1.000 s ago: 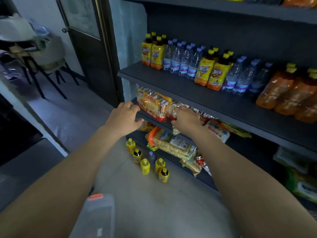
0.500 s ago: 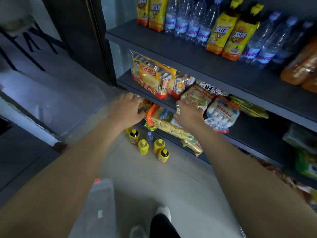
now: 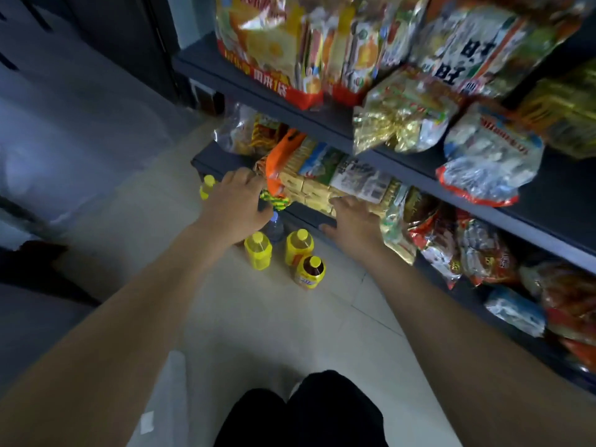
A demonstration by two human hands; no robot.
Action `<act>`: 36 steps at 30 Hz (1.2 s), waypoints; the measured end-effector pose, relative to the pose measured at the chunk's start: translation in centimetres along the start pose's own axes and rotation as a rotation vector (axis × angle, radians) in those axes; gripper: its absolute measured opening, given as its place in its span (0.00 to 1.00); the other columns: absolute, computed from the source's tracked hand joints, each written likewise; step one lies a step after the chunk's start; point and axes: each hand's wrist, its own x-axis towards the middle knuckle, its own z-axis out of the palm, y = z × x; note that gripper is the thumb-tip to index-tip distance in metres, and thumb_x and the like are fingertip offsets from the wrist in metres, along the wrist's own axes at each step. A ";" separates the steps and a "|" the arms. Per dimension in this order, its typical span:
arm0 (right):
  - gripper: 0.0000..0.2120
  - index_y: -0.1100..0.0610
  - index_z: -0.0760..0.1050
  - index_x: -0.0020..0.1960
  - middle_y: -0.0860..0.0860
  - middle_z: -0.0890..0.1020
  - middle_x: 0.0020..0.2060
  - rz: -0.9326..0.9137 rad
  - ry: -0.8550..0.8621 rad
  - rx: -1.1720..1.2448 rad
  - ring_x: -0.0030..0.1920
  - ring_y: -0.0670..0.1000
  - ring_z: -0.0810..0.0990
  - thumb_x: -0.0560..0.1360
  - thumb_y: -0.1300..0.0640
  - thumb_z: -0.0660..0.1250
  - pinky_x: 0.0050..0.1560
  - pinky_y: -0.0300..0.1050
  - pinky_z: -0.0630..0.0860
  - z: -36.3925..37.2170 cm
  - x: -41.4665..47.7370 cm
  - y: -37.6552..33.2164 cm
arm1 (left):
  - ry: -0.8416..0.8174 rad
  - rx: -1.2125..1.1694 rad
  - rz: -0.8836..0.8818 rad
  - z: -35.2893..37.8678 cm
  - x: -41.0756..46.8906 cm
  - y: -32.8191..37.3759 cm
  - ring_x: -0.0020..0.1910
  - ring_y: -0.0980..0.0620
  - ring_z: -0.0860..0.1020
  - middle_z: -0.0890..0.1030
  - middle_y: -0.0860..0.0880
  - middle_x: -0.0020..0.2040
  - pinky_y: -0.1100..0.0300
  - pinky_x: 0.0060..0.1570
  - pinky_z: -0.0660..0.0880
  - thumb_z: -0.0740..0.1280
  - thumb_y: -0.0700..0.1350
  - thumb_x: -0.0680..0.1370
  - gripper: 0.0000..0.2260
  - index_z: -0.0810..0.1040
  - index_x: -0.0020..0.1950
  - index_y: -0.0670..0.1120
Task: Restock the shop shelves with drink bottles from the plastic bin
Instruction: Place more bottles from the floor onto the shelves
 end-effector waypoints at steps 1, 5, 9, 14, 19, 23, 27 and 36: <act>0.27 0.55 0.61 0.72 0.54 0.65 0.70 0.002 -0.001 0.012 0.69 0.58 0.64 0.77 0.47 0.62 0.65 0.57 0.66 2.5 0.7 0.6 | 0.000 0.001 -0.002 2.3 0.2 -0.4 0.62 0.39 0.69 0.71 0.40 0.61 0.46 0.58 0.70 0.66 0.48 0.74 0.20 0.72 0.64 0.42; 0.27 0.55 0.63 0.71 0.54 0.67 0.68 0.018 0.004 0.018 0.68 0.58 0.66 0.76 0.46 0.63 0.65 0.57 0.66 12.1 3.8 3.1 | 0.009 -0.002 0.015 11.0 1.4 -2.0 0.63 0.40 0.69 0.70 0.41 0.62 0.46 0.58 0.70 0.65 0.49 0.75 0.20 0.71 0.65 0.43; 0.27 0.53 0.63 0.71 0.54 0.67 0.69 0.060 -0.017 0.060 0.69 0.57 0.64 0.76 0.46 0.64 0.62 0.55 0.68 20.3 6.7 5.0 | 0.038 -0.008 0.030 18.9 2.4 -4.0 0.62 0.39 0.69 0.71 0.41 0.61 0.46 0.58 0.69 0.65 0.50 0.75 0.19 0.73 0.63 0.42; 0.30 0.53 0.62 0.72 0.54 0.67 0.69 0.069 -0.007 0.159 0.70 0.56 0.64 0.74 0.45 0.66 0.64 0.56 0.67 27.7 10.1 6.4 | 0.075 0.009 0.037 25.8 3.5 -6.1 0.61 0.37 0.69 0.72 0.40 0.60 0.45 0.56 0.68 0.63 0.51 0.74 0.21 0.73 0.63 0.41; 0.23 0.54 0.69 0.65 0.54 0.73 0.62 0.045 0.077 0.173 0.64 0.57 0.69 0.73 0.47 0.68 0.58 0.52 0.70 31.1 11.8 7.3 | 0.050 -0.009 0.044 29.3 3.5 -7.1 0.60 0.36 0.69 0.72 0.38 0.59 0.44 0.58 0.69 0.65 0.50 0.73 0.20 0.74 0.62 0.40; 0.21 0.54 0.71 0.64 0.53 0.74 0.62 0.086 0.110 0.246 0.63 0.56 0.71 0.73 0.49 0.69 0.57 0.49 0.69 31.9 12.5 7.9 | 0.055 -0.012 0.043 30.4 3.5 -7.4 0.59 0.35 0.70 0.73 0.38 0.58 0.44 0.56 0.70 0.63 0.52 0.72 0.22 0.75 0.60 0.40; 0.17 0.56 0.75 0.59 0.53 0.79 0.55 0.093 0.168 0.533 0.56 0.54 0.75 0.72 0.53 0.71 0.50 0.44 0.70 32.6 12.4 8.2 | 0.045 0.004 0.033 30.9 3.7 -7.6 0.60 0.36 0.69 0.72 0.39 0.59 0.45 0.58 0.68 0.66 0.49 0.74 0.20 0.74 0.62 0.41; 0.10 0.55 0.78 0.54 0.48 0.79 0.45 0.076 0.193 0.805 0.49 0.50 0.77 0.72 0.58 0.71 0.43 0.39 0.69 32.7 11.9 8.1 | 0.056 0.004 0.044 30.2 3.4 -7.7 0.61 0.37 0.69 0.72 0.39 0.60 0.45 0.55 0.70 0.67 0.47 0.74 0.19 0.74 0.62 0.41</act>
